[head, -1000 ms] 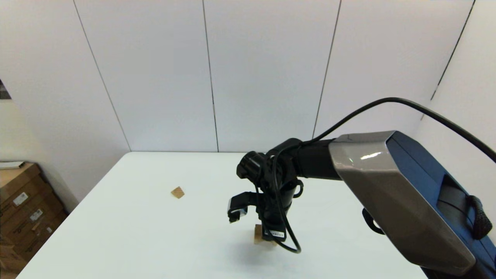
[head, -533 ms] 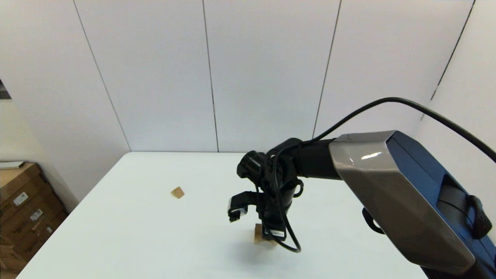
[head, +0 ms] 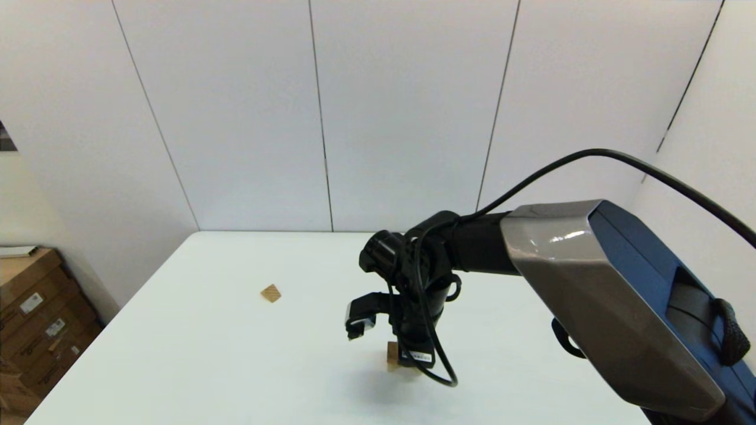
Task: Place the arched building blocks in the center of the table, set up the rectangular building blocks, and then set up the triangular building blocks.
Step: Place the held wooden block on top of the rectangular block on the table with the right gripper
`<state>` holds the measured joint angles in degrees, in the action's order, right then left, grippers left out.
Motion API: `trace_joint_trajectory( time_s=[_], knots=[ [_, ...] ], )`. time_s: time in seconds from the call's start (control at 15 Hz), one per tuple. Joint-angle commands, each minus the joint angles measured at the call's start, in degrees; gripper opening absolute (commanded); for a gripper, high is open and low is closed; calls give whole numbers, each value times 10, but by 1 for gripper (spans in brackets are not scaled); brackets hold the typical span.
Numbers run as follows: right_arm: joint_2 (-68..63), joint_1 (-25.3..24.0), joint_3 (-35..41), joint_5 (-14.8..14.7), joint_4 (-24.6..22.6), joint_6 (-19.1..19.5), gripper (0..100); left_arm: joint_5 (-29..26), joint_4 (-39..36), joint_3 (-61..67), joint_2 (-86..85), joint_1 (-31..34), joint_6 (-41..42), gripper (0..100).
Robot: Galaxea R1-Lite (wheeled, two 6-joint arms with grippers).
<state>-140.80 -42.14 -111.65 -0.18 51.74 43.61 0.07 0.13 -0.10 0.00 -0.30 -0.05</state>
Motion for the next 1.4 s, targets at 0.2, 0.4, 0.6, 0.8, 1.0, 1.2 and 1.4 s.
trace_joint_trajectory(
  time_s=[0.2,0.4,0.6,0.8,1.0,1.2,1.4],
  knots=[
    [-1,0,0,-2,2,3,0,0,0,0,0,0,0,100],
    [-1,1,-1,-3,-1,3,0,0,0,0,1,0,0,100],
    [-1,2,-1,-3,-1,3,0,0,0,0,0,0,0,100],
    [-1,2,-1,-3,-1,3,0,0,0,0,1,0,0,100],
    [0,2,-1,-3,0,5,0,0,0,0,0,0,0,100],
    [0,3,0,-3,1,5,100,0,0,0,0,0,0,100],
    [0,5,0,-3,0,5,100,0,0,0,1,0,0,100]
  ],
)
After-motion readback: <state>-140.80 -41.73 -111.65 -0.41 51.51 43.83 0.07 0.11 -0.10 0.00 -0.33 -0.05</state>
